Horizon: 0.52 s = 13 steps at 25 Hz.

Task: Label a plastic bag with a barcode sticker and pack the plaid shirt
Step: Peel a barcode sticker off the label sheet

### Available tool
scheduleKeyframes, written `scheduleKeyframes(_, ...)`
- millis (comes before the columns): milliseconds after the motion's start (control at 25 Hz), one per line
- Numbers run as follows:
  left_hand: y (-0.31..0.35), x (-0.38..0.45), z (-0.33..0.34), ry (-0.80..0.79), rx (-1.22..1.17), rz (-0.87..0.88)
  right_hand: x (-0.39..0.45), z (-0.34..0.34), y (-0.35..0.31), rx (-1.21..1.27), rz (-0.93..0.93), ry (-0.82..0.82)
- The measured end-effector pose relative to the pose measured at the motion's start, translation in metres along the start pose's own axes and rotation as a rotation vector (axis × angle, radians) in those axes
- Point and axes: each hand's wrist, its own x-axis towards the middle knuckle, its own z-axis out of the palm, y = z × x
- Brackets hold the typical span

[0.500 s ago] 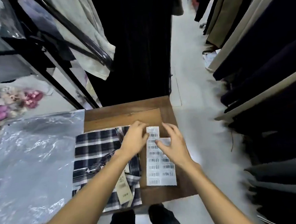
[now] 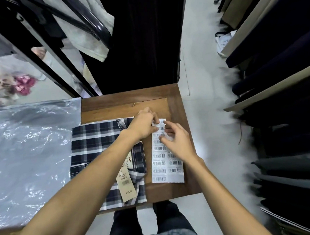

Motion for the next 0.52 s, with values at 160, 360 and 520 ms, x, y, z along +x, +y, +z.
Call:
scheduleKeyframes(160,0.000,0.003,-0.001,-0.011,0.036,-0.020,0.002,0.002,0.004,-0.016,-0.004,0.007)
scheduleKeyframes(360,0.003,-0.004,-0.010,-0.005,-0.060,-0.045,0.002,0.000,0.004,-0.016,-0.011,0.015)
scheduleKeyframes(520,0.001,-0.019,-0.012,0.007,-0.373,-0.081,0.000,0.002,0.004,-0.052,-0.046,0.021)
